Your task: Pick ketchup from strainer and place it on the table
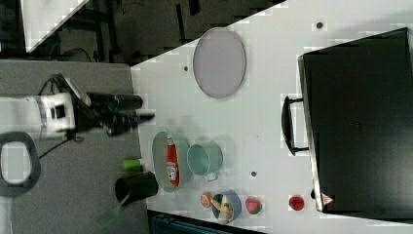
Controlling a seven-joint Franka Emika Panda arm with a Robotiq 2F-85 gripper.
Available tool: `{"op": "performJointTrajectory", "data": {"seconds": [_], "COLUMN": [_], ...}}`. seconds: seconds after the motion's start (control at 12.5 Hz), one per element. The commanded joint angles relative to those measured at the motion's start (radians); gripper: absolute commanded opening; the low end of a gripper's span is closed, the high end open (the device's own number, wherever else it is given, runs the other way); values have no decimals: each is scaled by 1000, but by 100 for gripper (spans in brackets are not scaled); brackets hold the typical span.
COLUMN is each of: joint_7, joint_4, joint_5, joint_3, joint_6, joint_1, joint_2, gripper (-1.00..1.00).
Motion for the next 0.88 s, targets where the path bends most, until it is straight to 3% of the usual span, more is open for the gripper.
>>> {"op": "performJointTrajectory", "data": {"seconds": [0.08,0.24,0.88], "joint_7": [78,78,88], "joint_4": [-186,-187,-188], "joint_5": [1,2,4], "joint_3": [-45,-20,291], "joint_6": [-216,-214,-43], "joint_1": [11,23,74], "joint_2": [-379,-362,-203], "gripper": [58,99,100]}}
